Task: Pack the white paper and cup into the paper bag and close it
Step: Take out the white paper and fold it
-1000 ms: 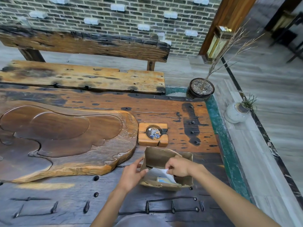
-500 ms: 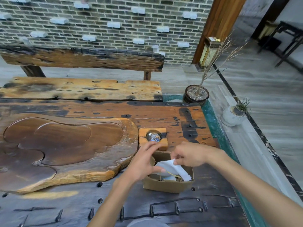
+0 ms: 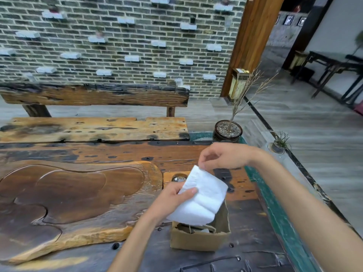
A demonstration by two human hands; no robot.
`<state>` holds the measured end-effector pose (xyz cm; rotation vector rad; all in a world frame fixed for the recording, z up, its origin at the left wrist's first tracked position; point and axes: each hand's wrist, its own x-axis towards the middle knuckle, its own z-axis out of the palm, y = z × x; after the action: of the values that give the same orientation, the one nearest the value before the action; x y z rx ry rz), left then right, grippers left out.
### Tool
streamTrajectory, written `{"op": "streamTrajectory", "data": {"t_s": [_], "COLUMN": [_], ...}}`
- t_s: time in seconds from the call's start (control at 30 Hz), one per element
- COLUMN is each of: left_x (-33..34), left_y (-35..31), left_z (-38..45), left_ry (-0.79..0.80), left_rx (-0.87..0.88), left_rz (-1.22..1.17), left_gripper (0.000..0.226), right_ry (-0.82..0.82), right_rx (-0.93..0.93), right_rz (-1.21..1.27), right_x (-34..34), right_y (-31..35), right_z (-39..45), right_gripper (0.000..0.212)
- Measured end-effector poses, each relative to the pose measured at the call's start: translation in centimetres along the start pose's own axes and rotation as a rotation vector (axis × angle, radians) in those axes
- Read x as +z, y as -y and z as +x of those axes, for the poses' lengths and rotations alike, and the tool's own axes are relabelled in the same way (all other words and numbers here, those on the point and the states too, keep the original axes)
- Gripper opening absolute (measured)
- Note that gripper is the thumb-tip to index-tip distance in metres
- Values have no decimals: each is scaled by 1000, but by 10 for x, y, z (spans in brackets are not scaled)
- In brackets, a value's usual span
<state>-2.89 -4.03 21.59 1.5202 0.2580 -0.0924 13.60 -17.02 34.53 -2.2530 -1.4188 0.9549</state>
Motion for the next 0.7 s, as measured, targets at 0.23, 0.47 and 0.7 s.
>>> {"op": "streamTrajectory", "data": {"t_s": [0.23, 0.47, 0.7], "left_x": [-6, -3, -1], "left_y": [-5, -10, -10], "left_z": [-13, -9, -6], "left_ry": [-249, -335, -296], "left_rx": [-9, 12, 30], "left_rz": [-371, -330, -255], "left_gripper": [32, 30, 25], "right_ry": [-417, -364, -587], "right_rx": [158, 124, 173], "right_rz": [1051, 1197, 1019], "right_x": [80, 127, 123], "right_y": [-42, -18, -3], "right_z": [-3, -8, -2], "right_gripper": [52, 41, 25]}}
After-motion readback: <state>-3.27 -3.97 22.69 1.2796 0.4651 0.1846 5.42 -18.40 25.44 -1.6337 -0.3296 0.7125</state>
